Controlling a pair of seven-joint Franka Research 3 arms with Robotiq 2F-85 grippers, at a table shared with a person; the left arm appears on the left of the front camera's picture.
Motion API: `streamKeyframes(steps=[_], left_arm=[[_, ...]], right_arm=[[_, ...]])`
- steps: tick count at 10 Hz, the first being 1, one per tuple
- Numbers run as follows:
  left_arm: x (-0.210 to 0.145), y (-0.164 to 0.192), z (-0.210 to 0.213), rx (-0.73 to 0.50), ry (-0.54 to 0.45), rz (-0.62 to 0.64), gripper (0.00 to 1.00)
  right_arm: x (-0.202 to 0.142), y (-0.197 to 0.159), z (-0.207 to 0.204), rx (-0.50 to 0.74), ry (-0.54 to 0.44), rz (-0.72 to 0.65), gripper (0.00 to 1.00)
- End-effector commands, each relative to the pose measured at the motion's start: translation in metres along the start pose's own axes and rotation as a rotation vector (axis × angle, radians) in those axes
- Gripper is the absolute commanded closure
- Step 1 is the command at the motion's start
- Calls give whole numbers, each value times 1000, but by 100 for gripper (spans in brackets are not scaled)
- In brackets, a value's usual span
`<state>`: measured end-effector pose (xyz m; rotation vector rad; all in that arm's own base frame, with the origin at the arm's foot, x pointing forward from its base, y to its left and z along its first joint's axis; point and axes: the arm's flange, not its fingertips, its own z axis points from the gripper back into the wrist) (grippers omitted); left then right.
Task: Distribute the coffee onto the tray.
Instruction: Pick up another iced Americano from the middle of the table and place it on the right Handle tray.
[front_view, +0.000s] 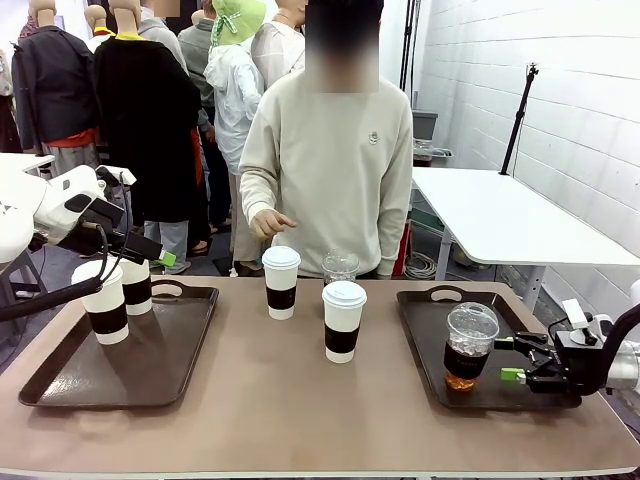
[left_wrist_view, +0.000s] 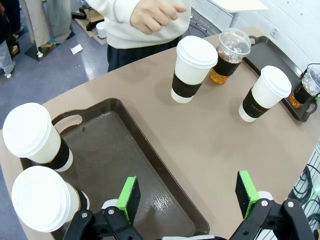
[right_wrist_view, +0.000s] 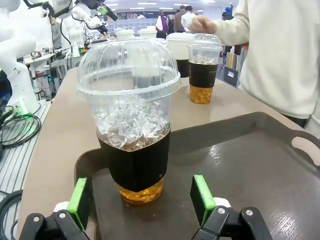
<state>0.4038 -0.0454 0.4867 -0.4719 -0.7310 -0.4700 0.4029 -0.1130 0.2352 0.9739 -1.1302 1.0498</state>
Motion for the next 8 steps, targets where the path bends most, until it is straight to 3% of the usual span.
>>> streamKeyframes(steps=[1,6,8], left_arm=[[-1,3,-1,-17,-2,4,0],[-1,3,-1,-17,-2,4,0],[-1,3,-1,-17,-2,4,0]], right_arm=[[-2,-3,-3,9,2,-2,0],[-1,-1,-2,6,1,-1,0],[22,-14,12,-21,43,12,0]])
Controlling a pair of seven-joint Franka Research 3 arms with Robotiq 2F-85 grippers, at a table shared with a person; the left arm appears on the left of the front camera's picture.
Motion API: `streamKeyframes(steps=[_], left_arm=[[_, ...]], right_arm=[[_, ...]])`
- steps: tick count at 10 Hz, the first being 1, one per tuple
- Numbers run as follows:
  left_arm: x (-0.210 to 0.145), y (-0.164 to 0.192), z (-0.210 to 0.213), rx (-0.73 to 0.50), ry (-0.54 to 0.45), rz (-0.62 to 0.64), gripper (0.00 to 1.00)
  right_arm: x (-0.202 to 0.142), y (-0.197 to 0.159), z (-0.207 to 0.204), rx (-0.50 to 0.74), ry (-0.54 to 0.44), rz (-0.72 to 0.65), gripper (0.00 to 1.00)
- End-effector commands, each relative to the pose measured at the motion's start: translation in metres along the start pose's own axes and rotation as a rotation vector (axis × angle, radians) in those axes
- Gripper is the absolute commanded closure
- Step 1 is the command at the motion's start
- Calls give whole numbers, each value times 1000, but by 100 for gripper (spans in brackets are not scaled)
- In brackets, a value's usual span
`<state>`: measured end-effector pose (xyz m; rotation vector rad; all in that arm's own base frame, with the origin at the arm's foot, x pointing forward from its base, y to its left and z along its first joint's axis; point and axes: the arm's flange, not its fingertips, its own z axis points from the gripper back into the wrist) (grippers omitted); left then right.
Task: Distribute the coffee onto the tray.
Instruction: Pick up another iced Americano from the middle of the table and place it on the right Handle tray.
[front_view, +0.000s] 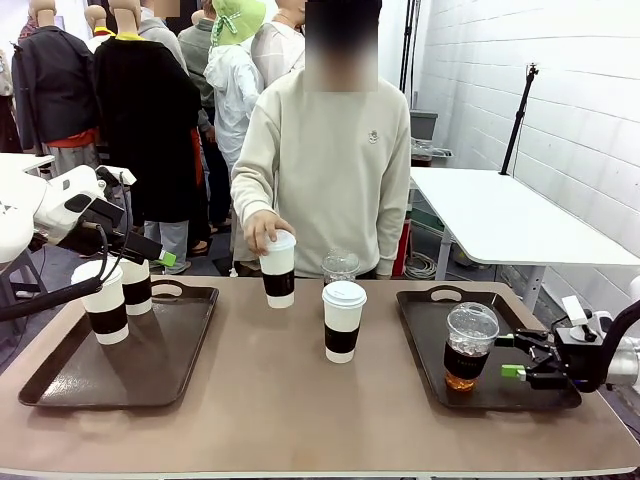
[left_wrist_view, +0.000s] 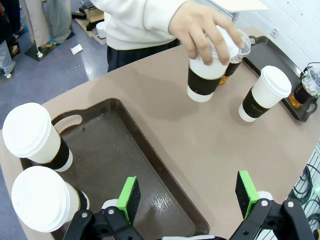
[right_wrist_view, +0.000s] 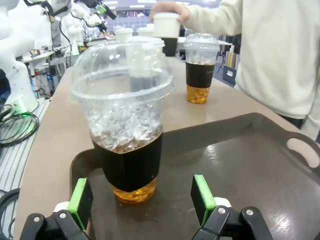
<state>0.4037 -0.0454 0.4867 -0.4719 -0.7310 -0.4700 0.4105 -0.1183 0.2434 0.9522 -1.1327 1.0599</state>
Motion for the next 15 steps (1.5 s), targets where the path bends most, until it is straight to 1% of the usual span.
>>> streamKeyframes(steps=[1,4,8,10,12,14,15], left_arm=[[-1,3,-1,-17,-2,4,0],[-1,3,-1,-17,-2,4,0],[-1,3,-1,-17,-2,4,0],[-1,3,-1,-17,-2,4,0],[-1,3,-1,-17,-2,4,0],[-1,3,-1,-17,-2,4,0],[-1,3,-1,-17,-2,4,0]], right_arm=[[30,-13,15,-18,29,10,0],[78,-32,27,-19,48,28,0],[152,-67,25,-68,106,102,0],[182,-89,8,-54,124,111,0],[210,-109,-14,-13,154,101,0],[236,-125,-44,24,205,108,0],[243,-130,-58,41,235,106,0]])
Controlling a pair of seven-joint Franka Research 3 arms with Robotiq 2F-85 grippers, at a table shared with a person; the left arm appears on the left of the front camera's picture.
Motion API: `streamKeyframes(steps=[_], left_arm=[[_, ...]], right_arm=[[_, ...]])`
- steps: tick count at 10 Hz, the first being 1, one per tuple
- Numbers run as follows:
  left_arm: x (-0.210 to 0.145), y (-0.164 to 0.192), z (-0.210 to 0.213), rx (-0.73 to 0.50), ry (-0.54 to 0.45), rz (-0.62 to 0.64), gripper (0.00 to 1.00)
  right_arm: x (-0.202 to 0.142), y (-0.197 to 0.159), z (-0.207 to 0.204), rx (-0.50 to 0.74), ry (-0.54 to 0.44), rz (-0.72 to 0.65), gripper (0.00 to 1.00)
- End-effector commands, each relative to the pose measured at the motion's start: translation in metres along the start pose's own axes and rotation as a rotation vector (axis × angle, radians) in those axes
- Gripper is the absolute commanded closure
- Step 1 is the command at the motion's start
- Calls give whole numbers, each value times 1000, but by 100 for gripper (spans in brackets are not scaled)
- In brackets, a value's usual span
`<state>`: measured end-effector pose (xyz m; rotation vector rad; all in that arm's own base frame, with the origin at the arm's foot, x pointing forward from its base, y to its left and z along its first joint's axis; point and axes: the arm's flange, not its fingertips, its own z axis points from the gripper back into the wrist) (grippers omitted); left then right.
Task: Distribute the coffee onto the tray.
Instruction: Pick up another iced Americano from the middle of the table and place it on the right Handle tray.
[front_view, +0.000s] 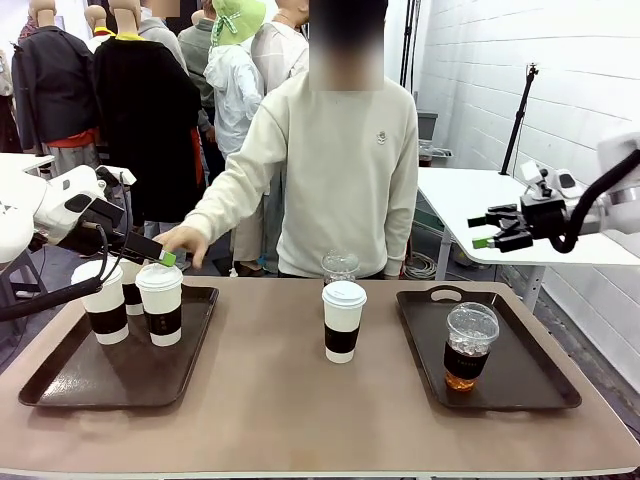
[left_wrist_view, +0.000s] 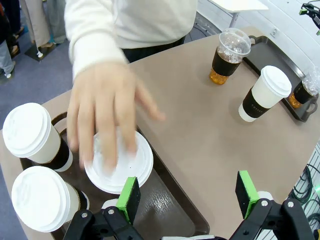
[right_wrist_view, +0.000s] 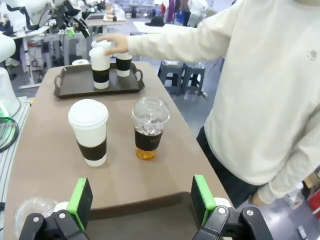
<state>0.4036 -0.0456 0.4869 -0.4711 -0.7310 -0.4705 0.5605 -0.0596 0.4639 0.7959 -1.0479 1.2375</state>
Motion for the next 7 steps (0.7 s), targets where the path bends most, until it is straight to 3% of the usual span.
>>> streamKeyframes(steps=[1,7], left_arm=[[-1,3,-1,-17,-2,4,0],[-1,3,-1,-17,-2,4,0]], right_arm=[[8,-17,-15,34,72,-22,0],[12,-12,-20,29,45,-3,0]])
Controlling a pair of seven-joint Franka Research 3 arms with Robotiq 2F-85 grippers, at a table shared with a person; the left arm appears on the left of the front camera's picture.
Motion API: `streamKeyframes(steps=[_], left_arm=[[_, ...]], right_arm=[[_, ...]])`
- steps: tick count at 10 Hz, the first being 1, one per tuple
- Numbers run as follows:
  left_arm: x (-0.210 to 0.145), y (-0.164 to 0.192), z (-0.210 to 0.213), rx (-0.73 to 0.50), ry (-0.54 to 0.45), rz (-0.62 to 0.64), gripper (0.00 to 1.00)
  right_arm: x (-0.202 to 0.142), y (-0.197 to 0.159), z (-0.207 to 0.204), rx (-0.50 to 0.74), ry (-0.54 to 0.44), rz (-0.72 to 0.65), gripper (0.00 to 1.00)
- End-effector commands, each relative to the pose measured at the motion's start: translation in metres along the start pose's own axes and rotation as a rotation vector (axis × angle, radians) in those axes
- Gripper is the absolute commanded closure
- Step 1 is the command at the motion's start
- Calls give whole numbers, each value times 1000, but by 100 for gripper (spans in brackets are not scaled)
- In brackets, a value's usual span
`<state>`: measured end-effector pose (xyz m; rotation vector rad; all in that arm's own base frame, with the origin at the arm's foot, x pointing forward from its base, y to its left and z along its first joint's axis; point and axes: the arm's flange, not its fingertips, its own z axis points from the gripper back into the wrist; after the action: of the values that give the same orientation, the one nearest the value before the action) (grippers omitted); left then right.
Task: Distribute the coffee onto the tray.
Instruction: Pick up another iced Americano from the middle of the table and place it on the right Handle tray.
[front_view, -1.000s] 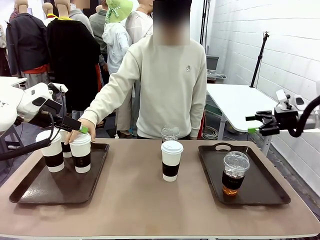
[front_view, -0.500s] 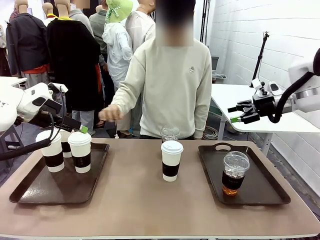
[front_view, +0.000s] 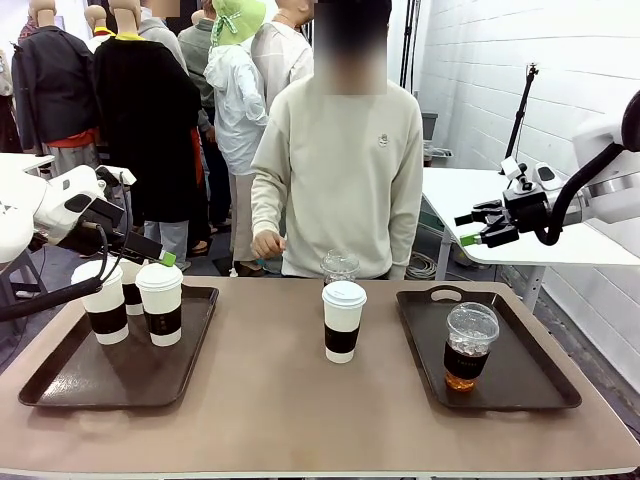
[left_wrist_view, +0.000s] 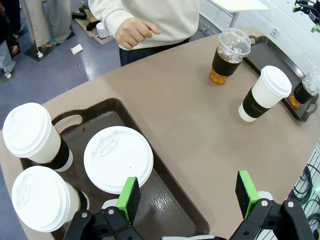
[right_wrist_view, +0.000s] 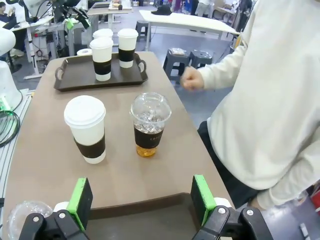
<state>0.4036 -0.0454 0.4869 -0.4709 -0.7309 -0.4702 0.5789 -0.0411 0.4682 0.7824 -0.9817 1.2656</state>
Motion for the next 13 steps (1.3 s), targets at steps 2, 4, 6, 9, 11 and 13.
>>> streamKeyframes(steps=[2,4,6,9,11,13], left_arm=[[-1,3,-2,-17,-2,4,0],[-1,3,-2,-17,-2,4,0],[-1,3,-2,-17,-2,4,0],[-1,3,-2,-17,-2,4,0],[-1,3,-2,-17,-2,4,0],[-1,3,-2,-17,-2,4,0]], right_arm=[[1,3,-1,-1,-12,4,0],[1,3,-1,-1,-12,4,0],[4,-6,-6,22,10,8,0],[13,-18,-22,63,26,25,0],[16,-26,-36,90,28,38,0],[16,-36,-52,119,39,50,0]])
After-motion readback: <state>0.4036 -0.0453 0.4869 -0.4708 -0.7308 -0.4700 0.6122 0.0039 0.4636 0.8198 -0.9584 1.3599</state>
